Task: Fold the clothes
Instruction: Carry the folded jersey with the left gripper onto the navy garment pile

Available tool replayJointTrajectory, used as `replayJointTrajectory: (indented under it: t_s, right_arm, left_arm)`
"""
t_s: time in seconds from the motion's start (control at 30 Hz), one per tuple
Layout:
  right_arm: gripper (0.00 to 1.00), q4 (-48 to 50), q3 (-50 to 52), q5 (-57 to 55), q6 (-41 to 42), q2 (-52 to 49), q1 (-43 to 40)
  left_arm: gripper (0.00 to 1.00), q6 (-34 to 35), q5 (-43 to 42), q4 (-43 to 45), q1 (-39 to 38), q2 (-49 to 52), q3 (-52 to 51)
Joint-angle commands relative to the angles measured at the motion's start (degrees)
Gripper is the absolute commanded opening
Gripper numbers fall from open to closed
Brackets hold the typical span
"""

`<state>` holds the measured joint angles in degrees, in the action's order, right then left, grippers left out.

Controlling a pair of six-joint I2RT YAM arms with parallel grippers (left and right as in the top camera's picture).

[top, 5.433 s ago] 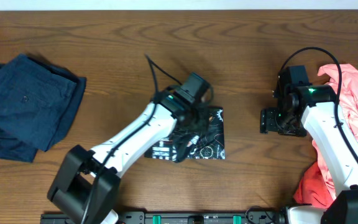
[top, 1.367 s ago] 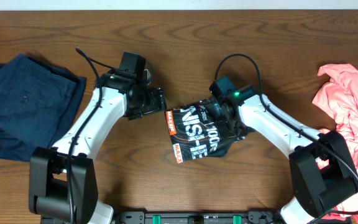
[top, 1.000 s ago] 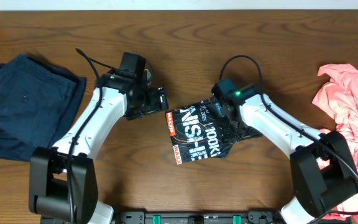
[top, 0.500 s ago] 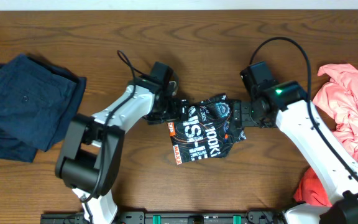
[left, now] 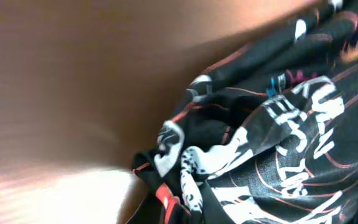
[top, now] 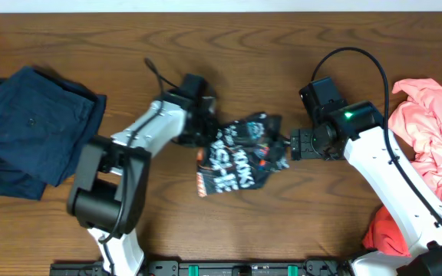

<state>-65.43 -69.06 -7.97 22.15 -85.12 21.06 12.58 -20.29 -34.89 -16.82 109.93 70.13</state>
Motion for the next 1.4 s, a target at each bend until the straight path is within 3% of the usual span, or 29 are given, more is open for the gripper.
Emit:
replayJointTrajectory:
  t_s: [0.0,0.17,0.53,0.87,1.0,1.07,1.1,1.23,1.37]
  right_arm:
    - [0.92,-0.2,-0.7,-0.5,-0.1,0.9,-0.8]
    - [0.92,-0.2,-0.7,-0.4,-0.1,0.9,-0.8]
    - [0.92,-0.2,-0.7,-0.4,-1.0,0.9,-0.8]
    - [0.92,0.0,-0.7,-0.4,-1.4,0.9,-0.8]
    - [0.92,0.0,-0.7,-0.5,-1.7,0.9,-0.8]
    - [0.93,-0.1,-0.7,-0.4,-2.1,0.9,-0.8]
    - [0.93,-0.1,-0.7,-0.5,-2.1,0.9,-0.8]
    - [0.96,0.2,-0.7,-0.4,-2.5,0.9,-0.9]
    - [0.99,3.8,-0.7,0.5,-2.5,0.9,-1.4]
  left_arm:
    - [0.06,-1.4,9.7,-0.7,8.5,-6.3,4.8]
    - [0.06,-1.5,15.0,-0.1,21.5,-11.7,8.8]
    - [0.06,-2.7,15.0,6.0,47.2,-14.5,12.3]
    - [0.09,1.5,15.0,2.8,58.5,-14.4,10.9]
    - [0.51,1.4,15.0,1.7,58.9,-14.4,10.9]
    - [0.81,1.5,15.0,1.3,58.9,-14.4,10.9]
    - [0.90,1.6,15.0,1.1,58.9,-14.4,10.9]
    - [0.94,3.7,14.5,1.1,58.8,-14.4,10.9]
    - [0.95,3.8,8.8,1.5,57.1,-14.4,10.9]
